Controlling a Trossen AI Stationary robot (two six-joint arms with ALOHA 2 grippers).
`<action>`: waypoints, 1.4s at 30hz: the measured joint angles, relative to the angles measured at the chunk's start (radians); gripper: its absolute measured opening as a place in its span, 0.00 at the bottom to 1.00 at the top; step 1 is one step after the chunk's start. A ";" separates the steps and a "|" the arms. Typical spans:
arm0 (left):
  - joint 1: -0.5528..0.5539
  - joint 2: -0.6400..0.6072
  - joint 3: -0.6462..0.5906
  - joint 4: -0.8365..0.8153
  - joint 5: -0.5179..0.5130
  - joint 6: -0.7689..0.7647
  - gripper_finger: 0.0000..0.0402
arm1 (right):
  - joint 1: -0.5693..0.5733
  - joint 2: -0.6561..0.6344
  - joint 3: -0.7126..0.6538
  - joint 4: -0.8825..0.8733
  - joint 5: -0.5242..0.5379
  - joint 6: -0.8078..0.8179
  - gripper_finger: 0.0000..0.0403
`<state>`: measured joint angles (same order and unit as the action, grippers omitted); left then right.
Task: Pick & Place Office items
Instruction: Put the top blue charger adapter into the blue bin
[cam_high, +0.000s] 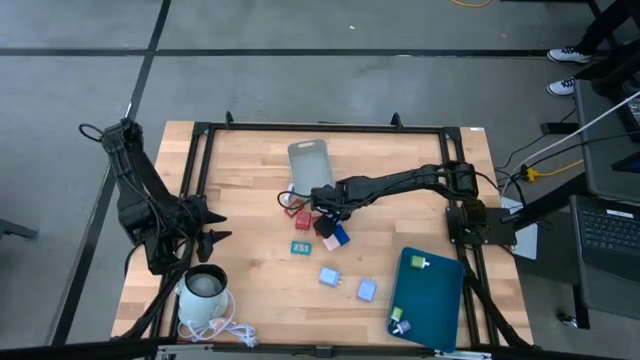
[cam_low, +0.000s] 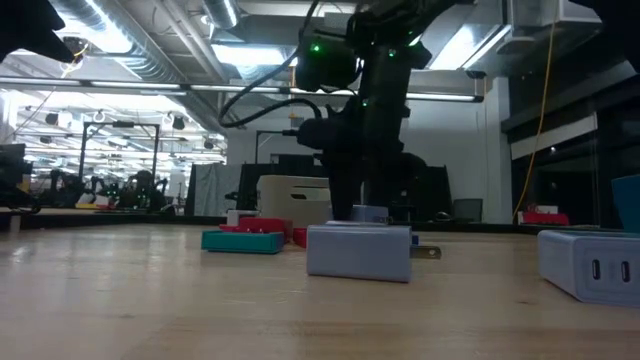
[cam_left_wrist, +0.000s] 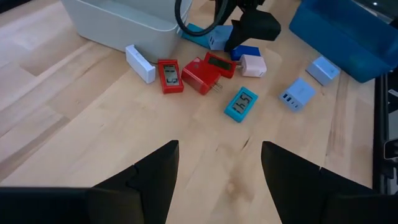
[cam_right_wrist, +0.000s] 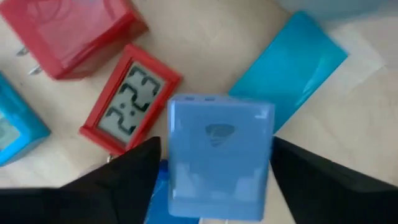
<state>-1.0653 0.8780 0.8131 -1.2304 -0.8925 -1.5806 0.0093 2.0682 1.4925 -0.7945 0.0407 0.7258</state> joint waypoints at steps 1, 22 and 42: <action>0.000 0.000 0.000 0.000 -0.002 -0.003 0.56 | -0.001 0.000 0.000 -0.001 -0.010 0.000 0.69; 0.000 0.000 0.000 -0.003 -0.079 -0.006 0.56 | 0.020 -0.286 0.000 -0.056 0.012 0.054 0.52; 0.000 -0.062 0.000 0.030 -0.052 0.176 0.56 | 0.674 -0.472 -0.091 -0.354 0.332 0.977 0.52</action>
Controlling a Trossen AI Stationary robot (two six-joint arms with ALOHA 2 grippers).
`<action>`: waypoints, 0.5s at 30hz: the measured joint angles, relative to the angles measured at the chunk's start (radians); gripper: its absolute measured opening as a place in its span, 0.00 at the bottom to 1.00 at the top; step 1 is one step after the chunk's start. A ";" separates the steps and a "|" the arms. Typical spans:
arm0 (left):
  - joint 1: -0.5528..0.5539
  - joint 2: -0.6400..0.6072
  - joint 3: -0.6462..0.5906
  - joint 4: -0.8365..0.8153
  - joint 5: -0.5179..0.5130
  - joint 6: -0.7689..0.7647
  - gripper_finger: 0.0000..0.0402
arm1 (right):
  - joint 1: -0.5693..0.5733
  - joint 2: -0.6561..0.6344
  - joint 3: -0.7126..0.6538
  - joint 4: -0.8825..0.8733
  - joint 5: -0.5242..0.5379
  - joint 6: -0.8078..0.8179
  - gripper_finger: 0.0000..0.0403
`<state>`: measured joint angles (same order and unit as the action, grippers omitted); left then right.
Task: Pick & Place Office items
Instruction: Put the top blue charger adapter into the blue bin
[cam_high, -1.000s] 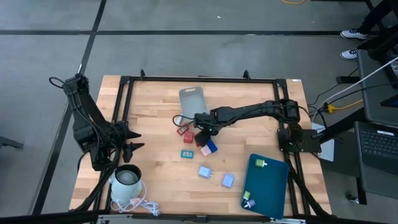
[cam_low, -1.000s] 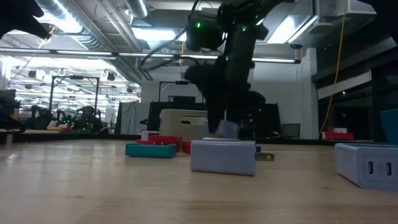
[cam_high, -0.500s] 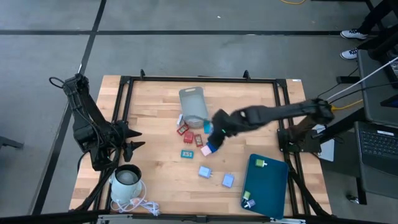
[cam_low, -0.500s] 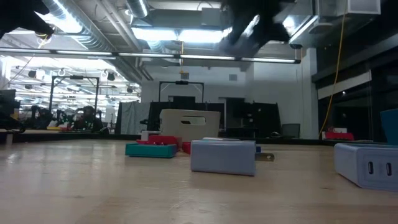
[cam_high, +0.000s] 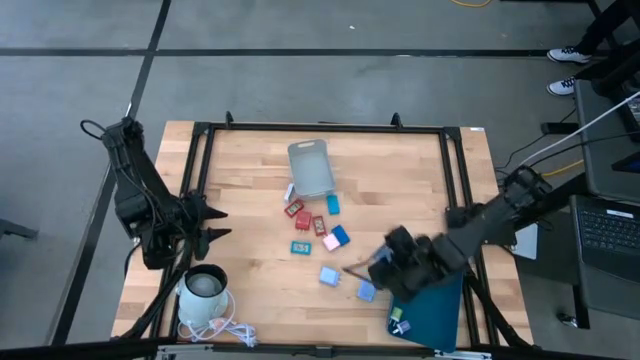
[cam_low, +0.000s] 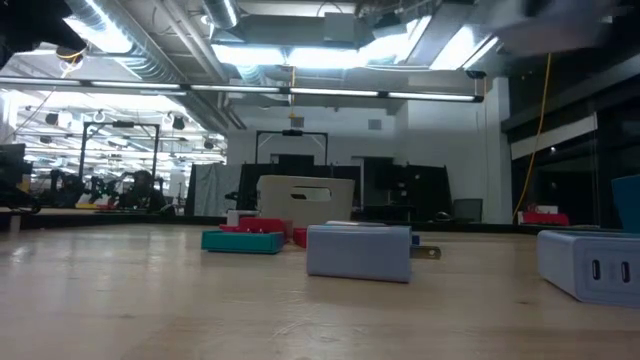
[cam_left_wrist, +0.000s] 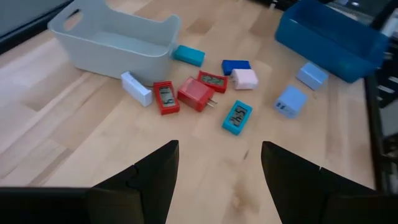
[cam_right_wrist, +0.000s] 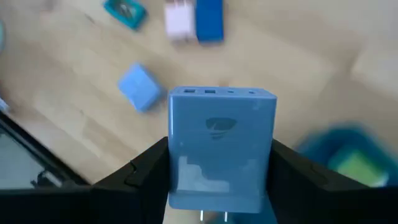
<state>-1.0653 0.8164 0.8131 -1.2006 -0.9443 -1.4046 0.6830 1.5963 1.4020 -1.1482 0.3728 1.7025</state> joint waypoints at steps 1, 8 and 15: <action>0.000 -0.013 0.000 0.013 0.001 0.026 0.56 | 0.027 0.000 -0.025 0.013 -0.006 0.060 0.52; 0.000 -0.074 0.000 0.030 0.000 0.107 0.56 | 0.159 0.000 -0.174 0.112 -0.058 0.338 0.52; 0.000 -0.079 0.000 0.023 0.001 0.109 0.56 | 0.224 0.000 -0.311 0.241 -0.153 0.485 0.52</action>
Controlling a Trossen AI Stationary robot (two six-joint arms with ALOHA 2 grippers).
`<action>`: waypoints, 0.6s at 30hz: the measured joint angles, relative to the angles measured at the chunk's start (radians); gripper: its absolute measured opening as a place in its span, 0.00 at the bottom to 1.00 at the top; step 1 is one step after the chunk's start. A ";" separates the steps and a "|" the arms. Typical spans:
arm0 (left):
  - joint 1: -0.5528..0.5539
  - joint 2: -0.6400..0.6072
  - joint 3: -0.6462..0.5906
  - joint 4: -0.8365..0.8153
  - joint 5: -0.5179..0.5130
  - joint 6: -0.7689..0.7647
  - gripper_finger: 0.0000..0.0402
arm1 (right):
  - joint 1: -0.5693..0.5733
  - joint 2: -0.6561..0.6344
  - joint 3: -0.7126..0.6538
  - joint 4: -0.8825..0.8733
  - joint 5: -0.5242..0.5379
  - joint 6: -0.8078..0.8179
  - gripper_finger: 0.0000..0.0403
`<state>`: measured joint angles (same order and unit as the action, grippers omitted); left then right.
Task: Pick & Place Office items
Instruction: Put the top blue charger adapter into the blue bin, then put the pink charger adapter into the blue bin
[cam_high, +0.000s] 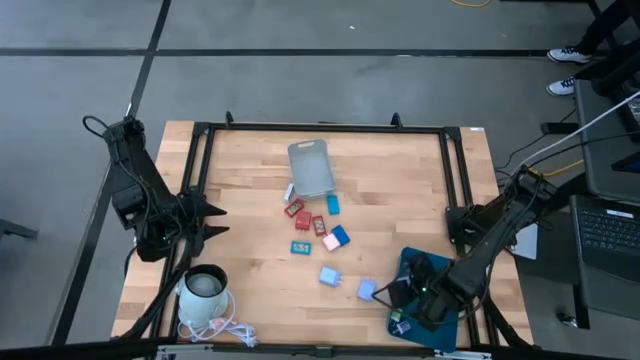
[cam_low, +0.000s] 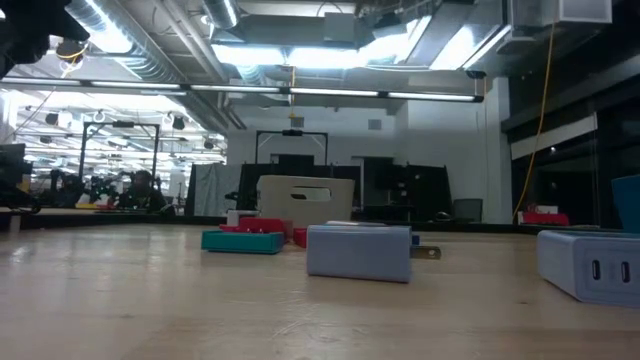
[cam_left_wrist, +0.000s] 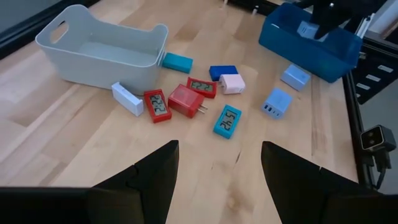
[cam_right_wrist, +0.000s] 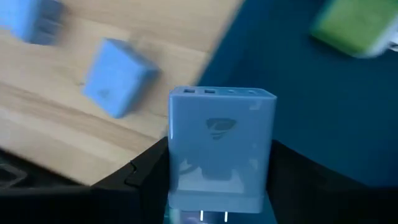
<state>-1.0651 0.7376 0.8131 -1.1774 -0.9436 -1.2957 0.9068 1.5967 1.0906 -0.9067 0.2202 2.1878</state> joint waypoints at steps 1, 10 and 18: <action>0.000 0.000 0.000 0.000 0.000 0.000 0.56 | 0.006 0.000 -0.015 0.002 -0.015 0.005 0.52; 0.000 0.000 0.000 -0.001 -0.004 -0.019 0.56 | 0.002 0.000 -0.031 0.002 -0.141 0.014 0.57; 0.000 -0.005 -0.075 0.010 0.001 -0.102 0.56 | -0.010 0.000 -0.031 0.087 -0.136 0.027 0.95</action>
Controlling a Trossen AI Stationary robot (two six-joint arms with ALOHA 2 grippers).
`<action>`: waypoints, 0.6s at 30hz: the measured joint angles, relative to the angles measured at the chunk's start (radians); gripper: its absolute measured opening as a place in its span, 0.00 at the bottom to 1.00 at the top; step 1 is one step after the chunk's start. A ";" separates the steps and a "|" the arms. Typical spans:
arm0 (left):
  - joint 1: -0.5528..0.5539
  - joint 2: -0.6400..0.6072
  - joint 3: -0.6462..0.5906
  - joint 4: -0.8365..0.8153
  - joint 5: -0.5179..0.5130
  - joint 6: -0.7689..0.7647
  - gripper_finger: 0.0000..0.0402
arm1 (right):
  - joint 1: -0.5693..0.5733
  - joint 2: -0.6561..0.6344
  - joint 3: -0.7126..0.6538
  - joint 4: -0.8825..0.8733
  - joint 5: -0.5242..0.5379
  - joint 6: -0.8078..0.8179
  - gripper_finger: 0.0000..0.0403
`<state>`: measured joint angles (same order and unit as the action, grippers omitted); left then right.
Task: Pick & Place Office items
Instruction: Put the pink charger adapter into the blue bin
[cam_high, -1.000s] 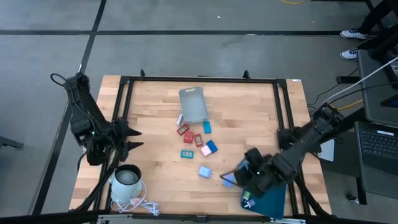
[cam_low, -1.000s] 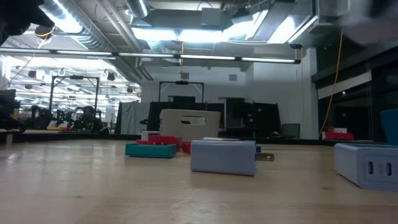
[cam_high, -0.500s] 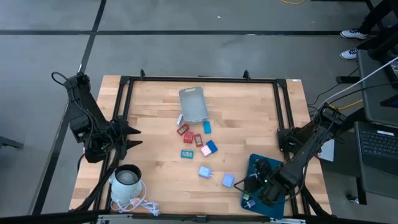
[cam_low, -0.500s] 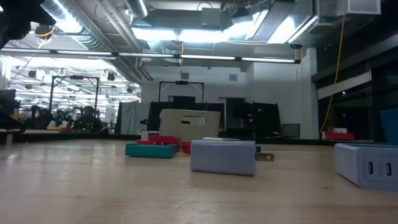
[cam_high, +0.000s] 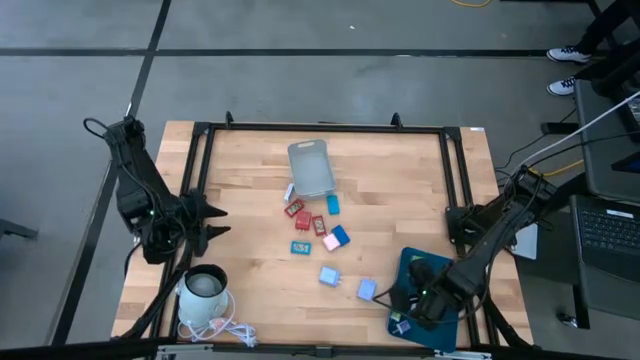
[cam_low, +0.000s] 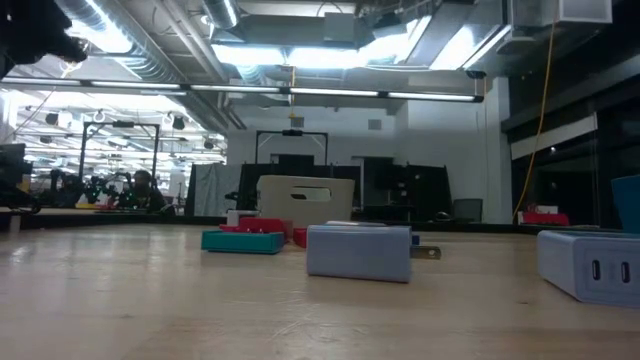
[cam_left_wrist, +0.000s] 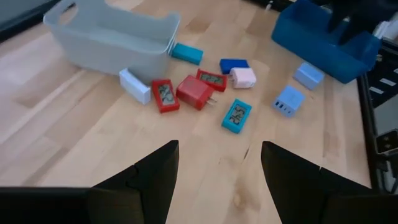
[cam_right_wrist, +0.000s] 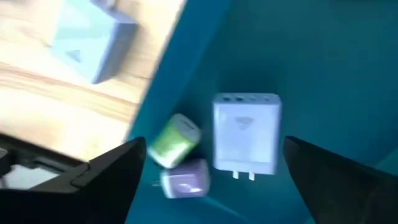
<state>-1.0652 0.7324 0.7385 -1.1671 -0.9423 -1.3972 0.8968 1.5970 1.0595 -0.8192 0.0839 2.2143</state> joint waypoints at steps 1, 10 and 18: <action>0.000 -0.001 -0.009 0.012 0.004 -0.010 0.56 | -0.007 0.000 0.000 0.010 0.007 -0.001 0.93; 0.000 -0.018 -0.013 0.057 -0.006 0.019 0.56 | -0.094 -0.032 0.103 0.008 0.284 -0.129 0.69; 0.001 -0.049 -0.013 0.057 -0.035 0.051 0.56 | -0.314 -0.008 0.289 0.003 0.190 -0.584 0.64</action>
<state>-1.0645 0.6837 0.7254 -1.1099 -0.9776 -1.3463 0.5827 1.5887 1.3481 -0.8158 0.2742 1.6306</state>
